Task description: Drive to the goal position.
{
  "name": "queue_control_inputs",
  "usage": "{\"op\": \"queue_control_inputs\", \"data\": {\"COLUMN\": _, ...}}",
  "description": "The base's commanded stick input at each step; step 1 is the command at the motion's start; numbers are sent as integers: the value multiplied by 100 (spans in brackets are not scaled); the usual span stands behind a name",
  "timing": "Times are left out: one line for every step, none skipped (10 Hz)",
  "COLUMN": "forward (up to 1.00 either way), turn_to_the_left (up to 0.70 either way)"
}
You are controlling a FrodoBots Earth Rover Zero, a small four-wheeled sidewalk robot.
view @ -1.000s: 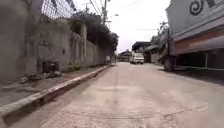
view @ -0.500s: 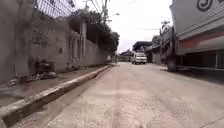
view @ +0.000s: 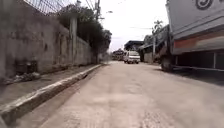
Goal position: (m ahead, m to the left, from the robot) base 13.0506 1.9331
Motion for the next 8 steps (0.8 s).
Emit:
{"op": "queue_control_inputs", "data": {"forward": 70, "turn_to_the_left": 0}}
{"op": "queue_control_inputs", "data": {"forward": 70, "turn_to_the_left": 0}}
{"op": "queue_control_inputs", "data": {"forward": 70, "turn_to_the_left": 0}}
{"op": "queue_control_inputs", "data": {"forward": 70, "turn_to_the_left": 0}}
{"op": "queue_control_inputs", "data": {"forward": 70, "turn_to_the_left": 0}}
{"op": "queue_control_inputs", "data": {"forward": 70, "turn_to_the_left": 0}}
{"op": "queue_control_inputs", "data": {"forward": 70, "turn_to_the_left": 0}}
{"op": "queue_control_inputs", "data": {"forward": 70, "turn_to_the_left": 0}}
